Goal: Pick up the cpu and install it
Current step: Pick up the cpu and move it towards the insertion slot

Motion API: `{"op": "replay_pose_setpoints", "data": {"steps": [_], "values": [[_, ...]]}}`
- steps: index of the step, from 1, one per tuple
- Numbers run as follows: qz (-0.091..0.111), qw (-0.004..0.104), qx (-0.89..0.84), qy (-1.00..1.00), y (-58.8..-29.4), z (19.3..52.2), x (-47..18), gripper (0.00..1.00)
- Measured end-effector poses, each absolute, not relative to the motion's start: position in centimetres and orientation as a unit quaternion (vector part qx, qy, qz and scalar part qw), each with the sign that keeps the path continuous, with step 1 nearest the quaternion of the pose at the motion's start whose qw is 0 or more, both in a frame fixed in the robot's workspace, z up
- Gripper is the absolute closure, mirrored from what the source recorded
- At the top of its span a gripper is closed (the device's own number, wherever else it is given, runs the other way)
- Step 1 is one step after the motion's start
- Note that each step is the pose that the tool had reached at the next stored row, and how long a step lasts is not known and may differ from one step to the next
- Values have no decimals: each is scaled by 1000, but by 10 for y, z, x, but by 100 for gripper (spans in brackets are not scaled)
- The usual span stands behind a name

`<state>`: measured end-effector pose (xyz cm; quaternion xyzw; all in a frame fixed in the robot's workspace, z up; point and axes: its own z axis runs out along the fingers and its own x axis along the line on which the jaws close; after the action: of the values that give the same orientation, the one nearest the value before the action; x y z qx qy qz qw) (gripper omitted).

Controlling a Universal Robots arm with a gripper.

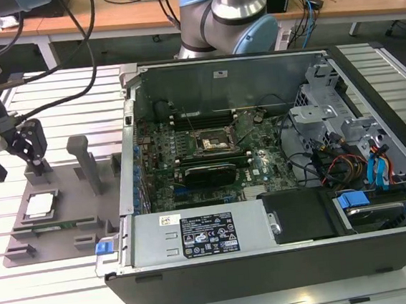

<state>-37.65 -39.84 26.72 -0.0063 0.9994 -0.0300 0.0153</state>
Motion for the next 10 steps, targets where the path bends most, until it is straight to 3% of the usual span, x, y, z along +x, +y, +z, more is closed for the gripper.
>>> {"op": "replay_pose_setpoints", "data": {"steps": [10], "values": [[-30, 15, -6, 999, -398, 254, -376, 34]]}}
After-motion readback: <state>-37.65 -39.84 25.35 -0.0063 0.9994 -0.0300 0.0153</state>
